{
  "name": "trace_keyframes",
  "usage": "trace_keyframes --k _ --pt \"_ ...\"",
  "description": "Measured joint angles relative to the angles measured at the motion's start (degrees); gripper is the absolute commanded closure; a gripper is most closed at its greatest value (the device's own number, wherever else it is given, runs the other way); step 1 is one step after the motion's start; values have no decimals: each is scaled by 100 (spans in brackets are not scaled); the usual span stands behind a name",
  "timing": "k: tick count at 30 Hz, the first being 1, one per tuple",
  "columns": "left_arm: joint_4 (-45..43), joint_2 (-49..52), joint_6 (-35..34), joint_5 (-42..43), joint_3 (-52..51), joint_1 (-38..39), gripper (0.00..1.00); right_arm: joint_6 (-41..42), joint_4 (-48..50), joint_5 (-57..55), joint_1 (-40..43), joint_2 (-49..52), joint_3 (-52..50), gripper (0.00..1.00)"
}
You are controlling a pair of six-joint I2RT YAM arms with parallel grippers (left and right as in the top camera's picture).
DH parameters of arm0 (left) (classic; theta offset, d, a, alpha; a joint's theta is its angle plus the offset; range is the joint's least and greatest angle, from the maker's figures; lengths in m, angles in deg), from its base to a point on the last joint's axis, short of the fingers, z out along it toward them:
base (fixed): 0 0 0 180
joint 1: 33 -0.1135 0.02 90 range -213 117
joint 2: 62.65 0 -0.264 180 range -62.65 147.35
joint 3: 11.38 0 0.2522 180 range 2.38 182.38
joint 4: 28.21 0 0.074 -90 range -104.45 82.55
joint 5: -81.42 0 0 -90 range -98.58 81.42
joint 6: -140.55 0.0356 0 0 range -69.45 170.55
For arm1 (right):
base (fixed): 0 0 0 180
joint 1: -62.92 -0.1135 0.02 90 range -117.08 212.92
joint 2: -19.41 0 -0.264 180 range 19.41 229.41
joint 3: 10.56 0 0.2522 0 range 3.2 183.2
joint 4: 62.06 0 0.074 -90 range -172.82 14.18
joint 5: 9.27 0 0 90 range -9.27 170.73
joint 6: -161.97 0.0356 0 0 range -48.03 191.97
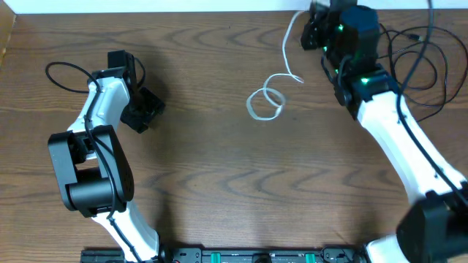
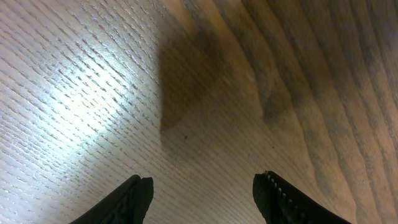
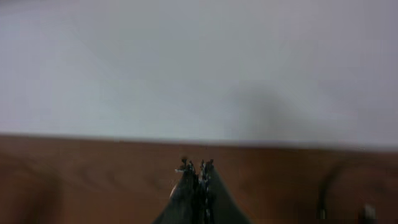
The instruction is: Untangle cables
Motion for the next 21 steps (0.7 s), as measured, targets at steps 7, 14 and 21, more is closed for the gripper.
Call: trace_keyframes --k 7,14,21 --pt "-2 0 0 0 0 0 41 105 -490 -400 505 616 0 99" --pt "-2 0 0 0 0 0 41 142 -1119 -817 1029 1054 0 92" --pt "-2 0 0 0 0 2 41 157 -1537 -933 1316 1515 0 80"
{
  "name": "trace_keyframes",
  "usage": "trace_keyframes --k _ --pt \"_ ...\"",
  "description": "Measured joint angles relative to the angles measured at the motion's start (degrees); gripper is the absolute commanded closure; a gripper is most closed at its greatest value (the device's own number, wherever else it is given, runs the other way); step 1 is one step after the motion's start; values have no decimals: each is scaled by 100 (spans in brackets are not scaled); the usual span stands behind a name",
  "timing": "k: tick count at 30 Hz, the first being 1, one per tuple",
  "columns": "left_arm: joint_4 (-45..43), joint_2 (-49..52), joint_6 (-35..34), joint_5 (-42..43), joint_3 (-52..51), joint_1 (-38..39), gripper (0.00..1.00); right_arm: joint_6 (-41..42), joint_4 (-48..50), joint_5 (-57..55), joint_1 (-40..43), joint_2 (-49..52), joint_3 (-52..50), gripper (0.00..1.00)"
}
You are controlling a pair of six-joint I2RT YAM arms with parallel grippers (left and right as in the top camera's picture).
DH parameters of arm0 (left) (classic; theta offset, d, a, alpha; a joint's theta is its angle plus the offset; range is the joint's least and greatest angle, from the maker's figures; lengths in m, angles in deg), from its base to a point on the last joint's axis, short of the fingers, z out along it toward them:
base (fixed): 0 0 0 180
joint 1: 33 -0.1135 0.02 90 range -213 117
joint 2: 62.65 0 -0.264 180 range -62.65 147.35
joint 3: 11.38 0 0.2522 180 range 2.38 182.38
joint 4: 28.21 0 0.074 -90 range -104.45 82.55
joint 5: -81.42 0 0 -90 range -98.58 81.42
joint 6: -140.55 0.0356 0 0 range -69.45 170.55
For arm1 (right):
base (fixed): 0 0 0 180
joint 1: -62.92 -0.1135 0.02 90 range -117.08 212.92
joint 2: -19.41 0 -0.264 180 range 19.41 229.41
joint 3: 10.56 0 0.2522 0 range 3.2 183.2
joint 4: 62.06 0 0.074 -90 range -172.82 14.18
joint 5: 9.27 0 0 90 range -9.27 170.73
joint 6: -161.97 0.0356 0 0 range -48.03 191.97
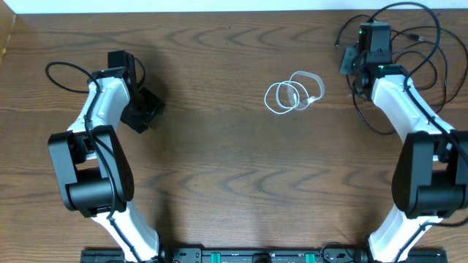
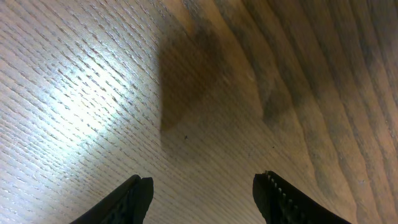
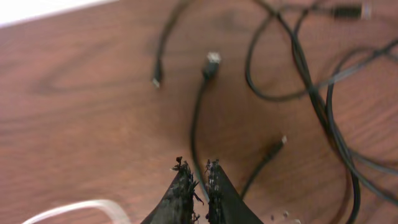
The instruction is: Untangle cables
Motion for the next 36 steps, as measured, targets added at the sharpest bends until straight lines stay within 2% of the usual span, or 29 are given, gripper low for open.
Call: trace_keyframes --k 2,4,9,10,11,13,14,16,17,21,24,31,36 --pt "0 0 0 0 0 11 41 24 -28 -13 35 125 0 44" --pt "-2 0 0 0 0 17 41 -15 -44 -17 66 208 0 19" --pt "-2 0 0 0 0 26 41 -114 9 -13 85 225 0 5" --pt "0 0 0 0 0 26 41 -118 -2 4 85 225 0 6" --pt "0 0 0 -2 0 26 41 -142 -44 22 85 225 0 16" --pt "0 0 0 0 0 26 41 -192 -140 229 85 225 0 44" --pt "0 0 0 0 0 26 41 -184 -212 483 85 225 0 53" --pt "0 0 0 0 0 26 41 -195 -273 1045 83 225 -2 91" --pt "0 0 0 0 0 26 41 -186 -273 1427 76 225 0 99" --pt "0 0 0 0 0 26 41 -173 -98 2468 -125 291 0 99" --pt "0 0 0 0 0 26 41 -96 146 2830 -437 476 0 99" --pt "0 0 0 0 0 26 41 470 509 3165 -1172 1303 -2 99" --pt "0 0 0 -2 0 26 41 890 542 3161 -1244 1340 48 99"
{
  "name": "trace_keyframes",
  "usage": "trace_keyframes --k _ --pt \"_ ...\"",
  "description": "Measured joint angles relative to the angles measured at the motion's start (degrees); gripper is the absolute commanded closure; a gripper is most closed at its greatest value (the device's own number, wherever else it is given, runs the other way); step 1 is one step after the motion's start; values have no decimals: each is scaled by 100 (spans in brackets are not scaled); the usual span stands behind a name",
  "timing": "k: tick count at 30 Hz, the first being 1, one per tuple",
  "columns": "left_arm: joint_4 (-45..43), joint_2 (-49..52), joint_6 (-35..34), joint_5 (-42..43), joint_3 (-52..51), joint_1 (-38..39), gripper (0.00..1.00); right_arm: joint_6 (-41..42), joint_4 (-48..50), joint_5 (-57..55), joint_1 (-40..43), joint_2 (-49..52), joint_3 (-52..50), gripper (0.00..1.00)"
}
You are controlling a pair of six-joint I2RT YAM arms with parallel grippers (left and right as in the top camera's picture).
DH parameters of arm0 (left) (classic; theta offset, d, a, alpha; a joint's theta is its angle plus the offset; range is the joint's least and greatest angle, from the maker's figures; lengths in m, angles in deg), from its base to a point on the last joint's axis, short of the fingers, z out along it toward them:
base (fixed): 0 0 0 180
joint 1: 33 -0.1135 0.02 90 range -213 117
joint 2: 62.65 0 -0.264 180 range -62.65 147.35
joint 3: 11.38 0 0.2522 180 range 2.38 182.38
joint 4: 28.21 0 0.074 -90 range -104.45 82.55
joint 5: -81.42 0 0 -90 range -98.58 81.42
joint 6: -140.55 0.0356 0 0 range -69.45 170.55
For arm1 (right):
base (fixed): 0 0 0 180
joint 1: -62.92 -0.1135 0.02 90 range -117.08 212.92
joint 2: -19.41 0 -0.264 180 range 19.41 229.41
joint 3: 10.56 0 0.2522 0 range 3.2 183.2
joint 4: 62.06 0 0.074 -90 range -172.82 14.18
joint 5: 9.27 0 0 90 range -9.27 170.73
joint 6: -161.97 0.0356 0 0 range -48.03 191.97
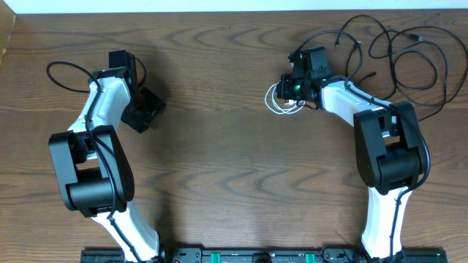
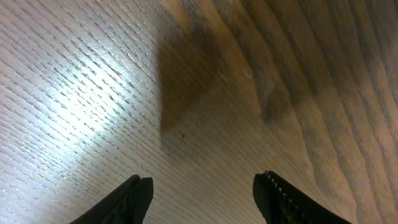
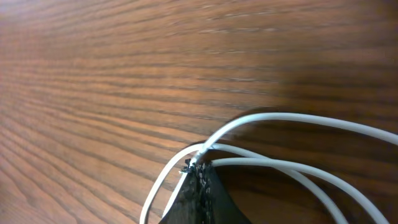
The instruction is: Untangle cables
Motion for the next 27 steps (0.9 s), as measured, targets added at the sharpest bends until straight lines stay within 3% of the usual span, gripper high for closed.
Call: trace_keyframes --k 10,23,26,27 --pt "0 0 0 2 0 0 41 999 -848 723 1130 -7 96 98" --pt "0 0 0 2 0 0 41 922 -2350 1220 2876 -111 166 93" --pt "0 0 0 2 0 0 41 780 -2553 1292 3161 -114 170 88" --pt "2 0 0 2 0 0 41 739 -2605 1329 3244 -114 173 92"
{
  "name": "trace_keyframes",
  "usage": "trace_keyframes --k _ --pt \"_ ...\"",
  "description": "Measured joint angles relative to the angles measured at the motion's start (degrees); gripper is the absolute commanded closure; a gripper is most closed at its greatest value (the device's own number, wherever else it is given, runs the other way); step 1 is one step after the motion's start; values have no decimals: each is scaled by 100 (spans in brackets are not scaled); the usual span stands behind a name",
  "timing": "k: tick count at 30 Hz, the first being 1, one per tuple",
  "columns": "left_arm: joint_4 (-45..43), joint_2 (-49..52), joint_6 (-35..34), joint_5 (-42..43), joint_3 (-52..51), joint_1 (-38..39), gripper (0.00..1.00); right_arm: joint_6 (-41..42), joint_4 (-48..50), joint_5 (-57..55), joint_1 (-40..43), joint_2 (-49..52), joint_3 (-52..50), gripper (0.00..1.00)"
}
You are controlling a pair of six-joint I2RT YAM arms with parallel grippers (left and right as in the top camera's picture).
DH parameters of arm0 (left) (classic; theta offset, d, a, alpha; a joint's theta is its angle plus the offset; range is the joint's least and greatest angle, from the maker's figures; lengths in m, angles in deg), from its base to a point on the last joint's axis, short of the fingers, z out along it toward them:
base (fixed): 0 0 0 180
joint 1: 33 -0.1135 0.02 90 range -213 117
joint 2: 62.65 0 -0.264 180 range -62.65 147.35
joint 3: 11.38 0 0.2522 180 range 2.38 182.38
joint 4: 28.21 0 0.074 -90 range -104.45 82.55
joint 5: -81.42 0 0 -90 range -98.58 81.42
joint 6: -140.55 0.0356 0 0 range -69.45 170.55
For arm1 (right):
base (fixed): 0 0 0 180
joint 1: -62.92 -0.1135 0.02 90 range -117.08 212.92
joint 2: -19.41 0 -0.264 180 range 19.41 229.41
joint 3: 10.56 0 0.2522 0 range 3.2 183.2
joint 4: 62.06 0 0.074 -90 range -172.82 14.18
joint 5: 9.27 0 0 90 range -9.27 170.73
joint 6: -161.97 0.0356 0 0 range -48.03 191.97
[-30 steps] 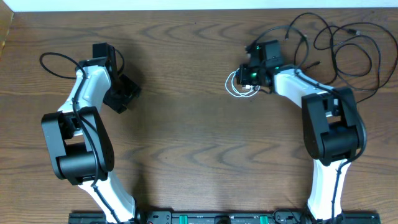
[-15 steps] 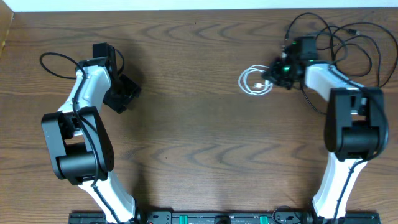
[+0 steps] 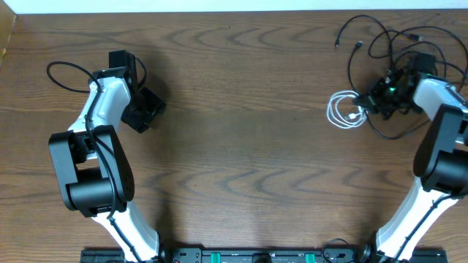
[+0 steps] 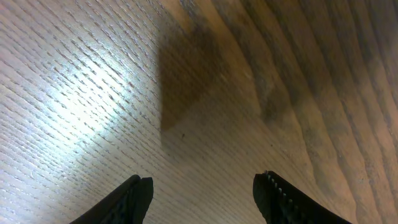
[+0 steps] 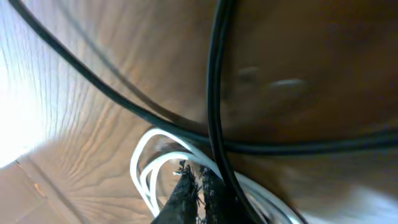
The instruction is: Untangle cables
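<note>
A white cable (image 3: pixel 342 111) lies in a small coil at the right of the table. My right gripper (image 3: pixel 365 108) is at its right side. In the right wrist view the fingers (image 5: pixel 186 186) are pressed together, shut on the white cable (image 5: pixel 144 180), whose loops curve round their tips. A black cable (image 5: pixel 214 93) crosses just above them. My left gripper (image 3: pixel 146 109) rests far left. In the left wrist view the left gripper (image 4: pixel 202 190) stands open over bare wood.
A tangle of black cables (image 3: pixel 395 36) spreads over the back right corner, looping down behind the right arm. The left arm's own black lead (image 3: pixel 62 73) curls at the far left. The wooden table (image 3: pixel 234 168) ends at a white wall behind.
My right gripper, shut on the white coil, has moved from the table's centre-right to the far right, beside the black cables. The coil has moved with it. The left arm is unchanged.
My right gripper was first shut and raised at the back edge, with the white cable hanging down to a coil on the table. Then the coil lay free and the gripper was over the black cables. Then it was shut on the coil, now farther right.
</note>
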Motion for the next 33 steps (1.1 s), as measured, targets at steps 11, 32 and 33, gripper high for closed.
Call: trace_keyframes --k 11,32,33 --pt "0 0 0 0 0 0 40 -389 -57 791 531 11 -37 94" --pt "26 0 0 -11 -2 0 30 -2520 -92 -229 -1268 -339 -39 12" --pt "24 0 0 -28 -2 0 23 -2535 -57 -304 -1357 -369 -35 1"
